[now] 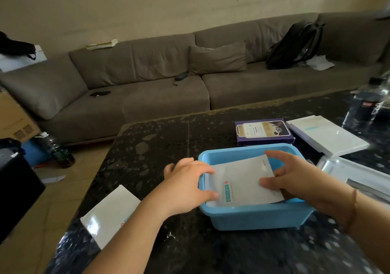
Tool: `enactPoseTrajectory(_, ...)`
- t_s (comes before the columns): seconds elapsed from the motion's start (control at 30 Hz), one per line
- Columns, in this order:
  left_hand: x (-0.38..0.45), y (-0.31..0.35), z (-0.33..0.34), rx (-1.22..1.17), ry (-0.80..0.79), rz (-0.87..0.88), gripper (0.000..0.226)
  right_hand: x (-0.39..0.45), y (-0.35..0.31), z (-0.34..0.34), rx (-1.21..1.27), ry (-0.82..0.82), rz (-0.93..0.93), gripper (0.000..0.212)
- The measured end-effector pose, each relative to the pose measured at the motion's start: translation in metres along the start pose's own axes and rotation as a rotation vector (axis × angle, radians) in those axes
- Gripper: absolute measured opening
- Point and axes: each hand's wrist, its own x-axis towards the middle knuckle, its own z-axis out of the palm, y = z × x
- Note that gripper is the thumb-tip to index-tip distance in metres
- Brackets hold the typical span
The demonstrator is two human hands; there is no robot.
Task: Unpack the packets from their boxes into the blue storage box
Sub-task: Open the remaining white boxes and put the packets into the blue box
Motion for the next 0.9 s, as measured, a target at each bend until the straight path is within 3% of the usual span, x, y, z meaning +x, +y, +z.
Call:
enactPoseTrajectory(0.23, 0.004, 0.010, -0.005, 0.199, -0.074, 0.015, 0.051, 0.000, -0.001, -0.002, -0.465, 0.007, -0.094, 0.078)
enactPoseTrajectory(0.4, 0.010, 0.017, -0.003, 0.347, -0.081, 0.022, 0.048, -0.003, 0.003, -0.003, -0.586, -0.020, -0.134, 0.053)
enactPoseTrajectory(0.5, 0.013, 0.019, -0.005, 0.395, -0.108, 0.026, 0.048, -0.007, 0.003, -0.001, -0.620, 0.014, -0.158, 0.020)
enactPoseTrajectory(0.6, 0.013, 0.017, -0.004, 0.387, -0.093, 0.040, 0.048, -0.011, 0.000, -0.002, -0.672, 0.018, -0.165, 0.029)
enactPoseTrajectory(0.67, 0.007, 0.014, -0.005, 0.302, -0.035, 0.061, 0.050, -0.015, -0.004, -0.003, -0.721, 0.082, -0.173, 0.027)
enactPoseTrajectory(0.77, -0.012, -0.008, -0.008, 0.050, 0.175, 0.155, 0.039, -0.027, -0.013, -0.003, -0.762, 0.294, -0.231, 0.058)
enactPoseTrajectory(0.83, -0.032, -0.042, -0.004, -0.077, 0.312, 0.233, 0.026, -0.041, -0.015, 0.001, -0.616, 0.478, -0.427, 0.060)
enactPoseTrajectory(0.9, -0.056, -0.086, 0.007, -0.031, 0.340, 0.231, 0.025, -0.055, -0.010, 0.009, -0.382, 0.539, -0.665, 0.052)
